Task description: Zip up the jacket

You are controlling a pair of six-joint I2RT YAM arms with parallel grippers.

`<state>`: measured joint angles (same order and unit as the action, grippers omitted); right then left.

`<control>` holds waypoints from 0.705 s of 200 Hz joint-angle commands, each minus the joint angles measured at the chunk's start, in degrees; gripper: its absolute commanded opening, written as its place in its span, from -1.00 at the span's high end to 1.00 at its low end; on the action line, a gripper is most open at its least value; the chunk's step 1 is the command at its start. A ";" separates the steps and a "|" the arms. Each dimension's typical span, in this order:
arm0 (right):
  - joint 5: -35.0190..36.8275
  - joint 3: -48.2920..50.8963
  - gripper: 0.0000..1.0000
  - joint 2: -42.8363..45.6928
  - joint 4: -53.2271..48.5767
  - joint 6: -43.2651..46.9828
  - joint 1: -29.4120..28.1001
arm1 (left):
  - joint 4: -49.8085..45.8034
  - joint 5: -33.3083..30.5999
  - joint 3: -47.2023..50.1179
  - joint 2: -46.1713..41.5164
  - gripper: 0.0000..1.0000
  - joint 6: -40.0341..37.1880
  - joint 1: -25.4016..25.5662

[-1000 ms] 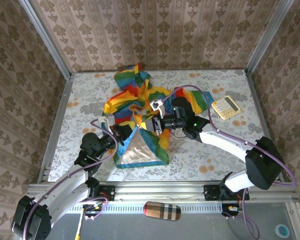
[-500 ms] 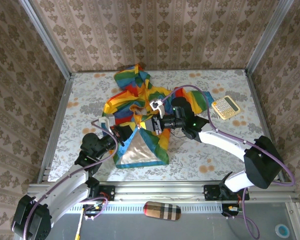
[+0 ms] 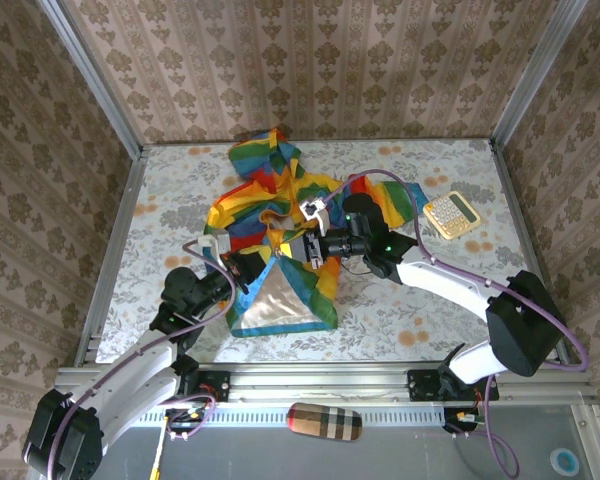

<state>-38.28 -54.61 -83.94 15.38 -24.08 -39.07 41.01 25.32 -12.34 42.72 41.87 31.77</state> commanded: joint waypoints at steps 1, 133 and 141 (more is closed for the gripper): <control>-1.97 -1.28 1.00 -0.79 3.82 -0.79 0.50 | 2.62 1.91 0.74 -0.18 1.00 0.63 -0.29; -6.57 -1.82 1.00 -3.20 6.93 -4.93 1.89 | -3.20 8.47 0.06 -1.12 1.00 1.28 -4.96; -6.54 -1.97 1.00 -3.32 6.69 -5.01 1.97 | -3.35 9.01 -0.12 -1.14 1.00 1.40 -5.13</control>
<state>-43.00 -54.61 -86.43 19.55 -28.56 -37.85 38.85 31.00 -11.94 42.35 42.37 27.59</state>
